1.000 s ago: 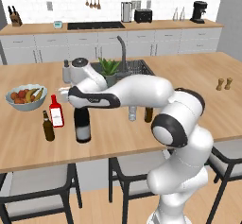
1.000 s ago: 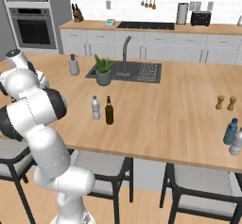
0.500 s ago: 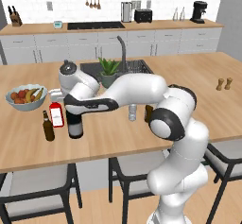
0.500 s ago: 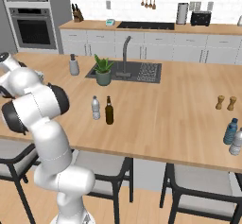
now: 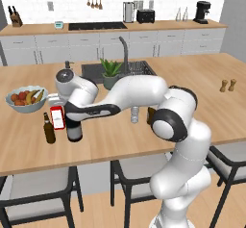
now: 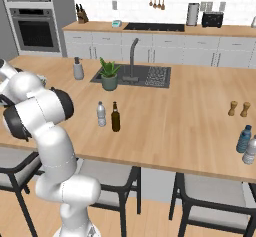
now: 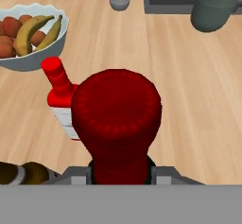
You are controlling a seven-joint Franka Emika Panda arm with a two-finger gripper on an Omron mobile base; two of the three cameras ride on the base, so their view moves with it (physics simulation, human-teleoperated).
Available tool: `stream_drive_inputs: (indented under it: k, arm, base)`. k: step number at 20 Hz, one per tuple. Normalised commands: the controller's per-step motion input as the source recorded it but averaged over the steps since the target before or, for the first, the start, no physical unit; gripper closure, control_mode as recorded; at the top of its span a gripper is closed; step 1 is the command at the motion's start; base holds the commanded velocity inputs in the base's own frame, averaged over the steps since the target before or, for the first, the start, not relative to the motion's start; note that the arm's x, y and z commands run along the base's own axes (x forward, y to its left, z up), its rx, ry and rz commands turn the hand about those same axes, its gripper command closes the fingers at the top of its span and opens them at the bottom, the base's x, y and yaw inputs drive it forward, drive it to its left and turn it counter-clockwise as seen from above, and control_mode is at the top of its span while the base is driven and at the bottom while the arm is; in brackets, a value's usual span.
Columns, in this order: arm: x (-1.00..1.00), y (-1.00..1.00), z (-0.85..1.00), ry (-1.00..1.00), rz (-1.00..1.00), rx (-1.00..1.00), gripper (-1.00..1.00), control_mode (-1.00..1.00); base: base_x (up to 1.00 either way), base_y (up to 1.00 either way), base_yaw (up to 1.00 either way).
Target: Move the plastic bottles in the middle to the plastics group, and the glass bottles in the middle to the glass group.
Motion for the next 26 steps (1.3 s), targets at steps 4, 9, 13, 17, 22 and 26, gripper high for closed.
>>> stream_drive_inputs:
  k: [4,9,13,17,22,26]
  arm:
    - [0.01,0.0,0.0,-0.06,0.0,0.0,1.0,-1.0]
    - [0.08,0.0,-0.03,-0.02,0.0,0.0,1.0,-1.0]
    - [0.12,0.0,-0.11,-0.04,0.0,0.0,1.0,-1.0]
    - [0.0,0.0,-0.42,0.0,0.0,0.0,1.0,-1.0]
    - [0.0,0.0,-0.34,0.0,0.0,0.0,1.0,-1.0]
    - [0.0,0.02,-0.08,-0.06,0.0,0.0,1.0,-1.0]
  base:
    - [0.0,0.0,0.0]
    - [0.0,0.0,0.0]
    - [0.0,0.0,0.0]
    - [0.0,0.0,0.0]
    - [0.0,0.0,0.0]
    - [0.0,0.0,0.0]
